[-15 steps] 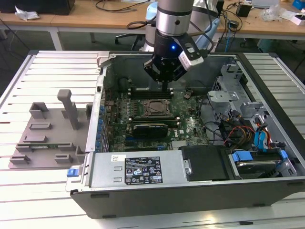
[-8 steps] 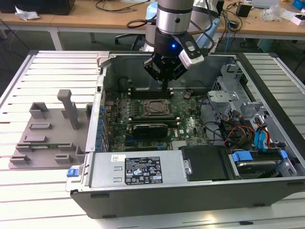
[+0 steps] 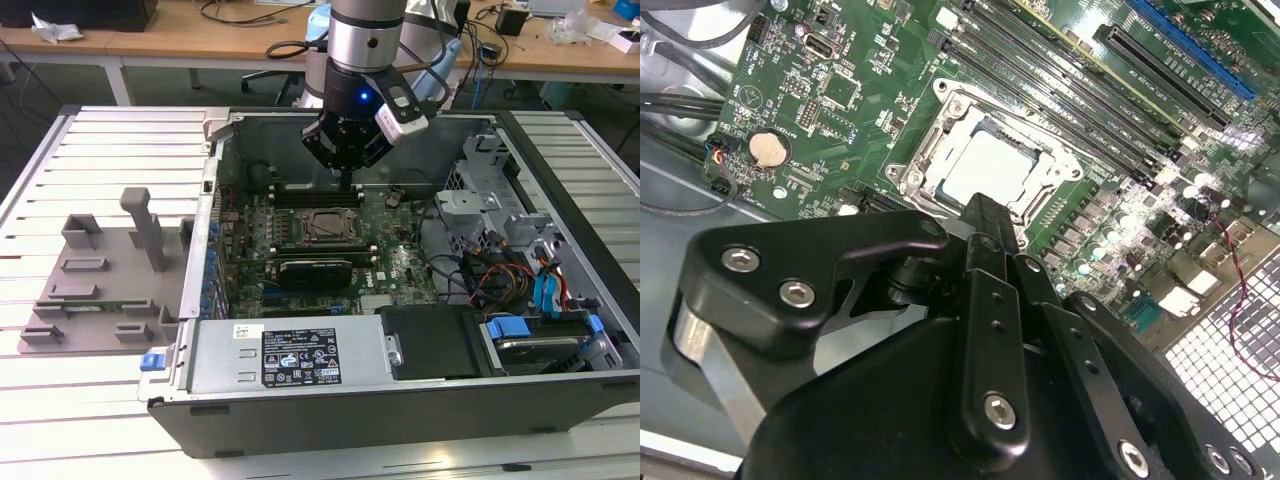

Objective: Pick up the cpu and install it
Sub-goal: 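Install the second cpu locking lever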

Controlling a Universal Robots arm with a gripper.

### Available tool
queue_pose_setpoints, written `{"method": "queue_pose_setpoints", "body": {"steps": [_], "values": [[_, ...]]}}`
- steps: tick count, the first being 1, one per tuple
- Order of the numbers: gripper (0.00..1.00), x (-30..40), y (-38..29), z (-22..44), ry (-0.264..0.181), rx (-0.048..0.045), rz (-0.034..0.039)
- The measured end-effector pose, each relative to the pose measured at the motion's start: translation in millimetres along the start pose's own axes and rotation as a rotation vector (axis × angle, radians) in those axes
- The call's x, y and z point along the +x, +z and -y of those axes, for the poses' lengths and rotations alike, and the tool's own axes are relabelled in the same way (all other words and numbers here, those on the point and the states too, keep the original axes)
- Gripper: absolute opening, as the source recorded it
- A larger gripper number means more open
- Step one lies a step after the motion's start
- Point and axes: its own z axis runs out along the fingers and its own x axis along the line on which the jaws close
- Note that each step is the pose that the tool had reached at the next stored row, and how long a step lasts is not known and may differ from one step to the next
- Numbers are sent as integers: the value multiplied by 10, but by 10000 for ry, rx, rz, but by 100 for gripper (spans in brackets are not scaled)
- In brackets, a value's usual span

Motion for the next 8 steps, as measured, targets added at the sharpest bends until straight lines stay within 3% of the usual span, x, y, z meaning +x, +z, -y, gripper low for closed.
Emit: {"method": "queue_pose_setpoints", "body": {"steps": [8], "values": [[11,4,2,52,0,0,0]]}}
